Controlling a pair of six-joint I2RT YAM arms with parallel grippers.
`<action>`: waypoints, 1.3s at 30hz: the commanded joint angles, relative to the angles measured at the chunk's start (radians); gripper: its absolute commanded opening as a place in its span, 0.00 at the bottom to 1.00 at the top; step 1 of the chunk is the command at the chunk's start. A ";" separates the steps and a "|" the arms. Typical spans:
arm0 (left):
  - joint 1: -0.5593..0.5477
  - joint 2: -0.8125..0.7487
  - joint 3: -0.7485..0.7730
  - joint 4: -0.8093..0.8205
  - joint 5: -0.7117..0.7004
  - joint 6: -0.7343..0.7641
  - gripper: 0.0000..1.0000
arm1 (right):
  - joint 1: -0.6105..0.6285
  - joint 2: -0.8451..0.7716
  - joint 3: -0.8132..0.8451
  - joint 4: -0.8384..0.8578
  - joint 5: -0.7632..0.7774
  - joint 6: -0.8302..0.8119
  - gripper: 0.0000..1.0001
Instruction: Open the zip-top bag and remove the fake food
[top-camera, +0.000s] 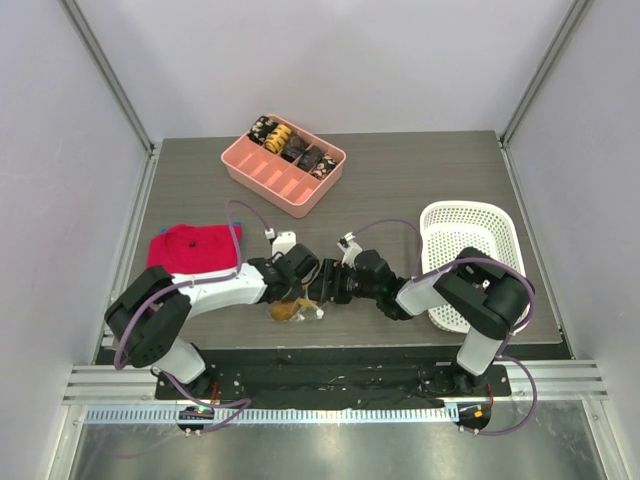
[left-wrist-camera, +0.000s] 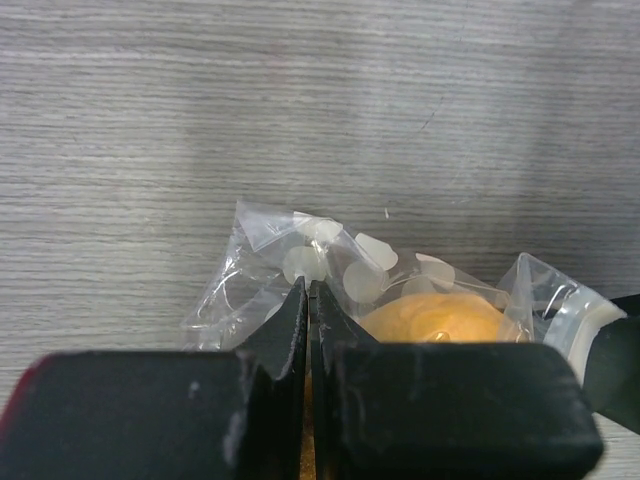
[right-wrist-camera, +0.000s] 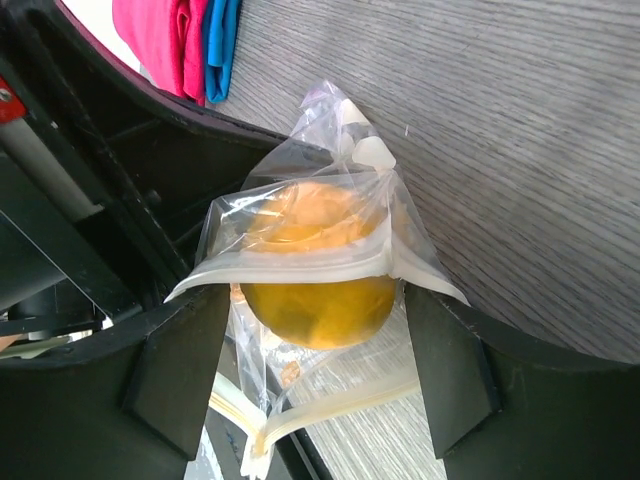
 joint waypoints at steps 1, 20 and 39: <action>-0.031 0.000 -0.020 0.086 0.031 -0.012 0.00 | 0.009 0.013 0.039 0.034 0.027 -0.020 0.78; -0.036 -0.365 -0.037 -0.061 -0.034 -0.033 0.16 | 0.012 -0.261 0.192 -0.729 0.239 -0.188 0.01; -0.037 -0.151 -0.201 0.217 0.091 -0.105 0.01 | 0.012 -0.370 0.235 -0.897 0.301 -0.210 0.01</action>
